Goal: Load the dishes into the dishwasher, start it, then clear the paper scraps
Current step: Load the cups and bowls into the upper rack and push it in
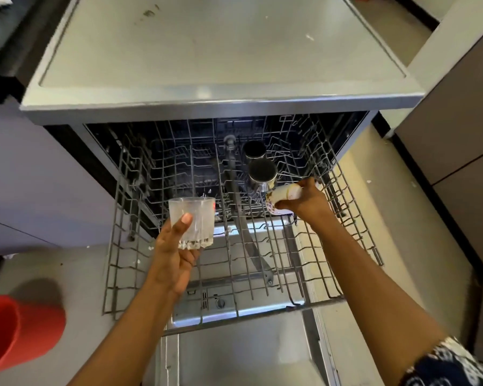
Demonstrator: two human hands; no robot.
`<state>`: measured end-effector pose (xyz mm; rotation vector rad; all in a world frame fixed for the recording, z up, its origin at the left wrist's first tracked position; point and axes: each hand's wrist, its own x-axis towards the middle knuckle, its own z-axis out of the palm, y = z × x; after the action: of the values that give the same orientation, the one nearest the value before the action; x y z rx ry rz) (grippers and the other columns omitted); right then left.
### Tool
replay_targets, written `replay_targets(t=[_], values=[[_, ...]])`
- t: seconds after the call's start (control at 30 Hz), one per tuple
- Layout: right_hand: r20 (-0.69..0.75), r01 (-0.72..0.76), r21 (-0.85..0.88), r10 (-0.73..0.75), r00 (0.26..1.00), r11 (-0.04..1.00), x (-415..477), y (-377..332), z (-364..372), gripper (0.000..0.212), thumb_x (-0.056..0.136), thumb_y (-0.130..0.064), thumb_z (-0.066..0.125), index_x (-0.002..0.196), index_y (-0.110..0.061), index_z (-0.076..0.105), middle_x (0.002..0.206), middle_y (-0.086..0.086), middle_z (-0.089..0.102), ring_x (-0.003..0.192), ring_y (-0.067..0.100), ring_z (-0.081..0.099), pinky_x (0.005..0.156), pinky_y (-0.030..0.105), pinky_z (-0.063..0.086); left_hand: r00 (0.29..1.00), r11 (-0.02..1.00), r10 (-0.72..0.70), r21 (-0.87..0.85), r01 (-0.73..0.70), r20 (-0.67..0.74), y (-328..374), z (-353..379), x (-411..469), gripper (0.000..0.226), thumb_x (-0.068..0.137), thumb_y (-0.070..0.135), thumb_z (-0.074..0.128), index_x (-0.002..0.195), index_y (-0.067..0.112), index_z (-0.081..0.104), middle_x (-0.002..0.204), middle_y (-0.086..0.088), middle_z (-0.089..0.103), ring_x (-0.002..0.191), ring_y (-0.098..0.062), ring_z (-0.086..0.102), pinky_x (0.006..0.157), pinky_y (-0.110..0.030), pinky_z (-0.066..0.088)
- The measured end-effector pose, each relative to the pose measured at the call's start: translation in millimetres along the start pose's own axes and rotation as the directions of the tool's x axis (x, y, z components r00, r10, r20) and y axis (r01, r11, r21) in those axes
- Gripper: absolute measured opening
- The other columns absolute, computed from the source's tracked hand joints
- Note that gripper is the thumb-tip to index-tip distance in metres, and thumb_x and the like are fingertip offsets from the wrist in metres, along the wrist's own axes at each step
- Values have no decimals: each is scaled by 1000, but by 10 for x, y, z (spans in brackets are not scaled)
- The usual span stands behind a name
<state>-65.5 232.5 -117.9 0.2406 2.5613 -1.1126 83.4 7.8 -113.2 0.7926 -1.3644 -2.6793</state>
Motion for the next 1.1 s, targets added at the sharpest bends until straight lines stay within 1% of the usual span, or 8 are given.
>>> replay_targets(t=[0.1, 0.2, 0.3, 0.47, 0.6, 0.73, 0.93, 1.1], values=[[42, -14, -96, 18, 999, 995, 204, 15, 142, 78, 69, -29, 82, 131, -10, 39, 127, 8, 55, 116, 27, 52, 90, 32, 43, 1000, 1000, -4, -12, 4, -7, -53, -62, 64, 115, 29, 52, 92, 128, 8, 53, 115, -12, 64, 89, -19, 69, 65, -23, 56], [22, 17, -133, -14, 1000, 991, 316, 20, 259, 73, 70, -32, 80, 129, -9, 43, 126, 9, 57, 115, 27, 53, 88, 31, 43, 1000, 1000, -8, -22, 8, -2, -101, -128, 97, 110, 28, 50, 93, 124, 10, 55, 115, -11, 65, 92, -21, 69, 70, -27, 58], [41, 52, -214, -44, 998, 976, 359, 19, 372, 72, 72, -34, 78, 129, -8, 42, 126, 11, 57, 117, 29, 52, 91, 31, 42, 1000, 1000, -15, -20, 15, 4, -133, -158, 106, 100, 27, 50, 93, 114, 15, 60, 112, -9, 67, 93, -21, 69, 76, -31, 59], [-11, 80, -290, -87, 996, 954, 351, 40, 521, 77, 68, -37, 81, 128, -8, 42, 123, 13, 59, 113, 32, 55, 92, 38, 46, 1000, 999, -18, -32, 18, 5, -143, -181, 104, 96, 25, 49, 94, 110, 17, 61, 107, -7, 69, 93, -22, 70, 70, -29, 59], [-1, 114, -345, -122, 993, 932, 336, 62, 569, 79, 66, -37, 81, 129, -11, 42, 124, 12, 57, 113, 31, 54, 92, 37, 45, 1000, 999, -24, -40, 23, -8, -135, -181, 113, 96, 24, 48, 94, 110, 18, 61, 107, -6, 70, 93, -22, 70, 69, -29, 58], [39, 138, -441, -135, 990, 887, 353, 35, 544, 78, 66, -46, 79, 129, -16, 44, 120, 9, 60, 112, 31, 56, 92, 36, 46, 1000, 999, -26, -43, 26, -9, -134, -196, 126, 95, 23, 48, 94, 108, 19, 62, 104, -5, 71, 91, -21, 70, 67, -28, 58], [114, 174, -564, -132, 985, 807, 340, -13, 608, 93, 67, -58, 74, 135, -9, 34, 125, 15, 54, 116, 33, 52, 91, 37, 45, 999, 998, -40, -51, 38, -24, -143, -192, 147, 99, 23, 47, 95, 111, 17, 60, 104, -5, 71, 92, -22, 71, 68, -28, 58], [153, 193, -576, -128, 980, 794, 331, -42, 615, 97, 65, -61, 74, 139, -16, 31, 126, 13, 54, 115, 34, 53, 91, 40, 48, 999, 998, -41, -50, 39, -32, -148, -189, 178, 98, 23, 45, 95, 111, 17, 60, 100, -2, 73, 91, -21, 71, 77, -34, 59]])
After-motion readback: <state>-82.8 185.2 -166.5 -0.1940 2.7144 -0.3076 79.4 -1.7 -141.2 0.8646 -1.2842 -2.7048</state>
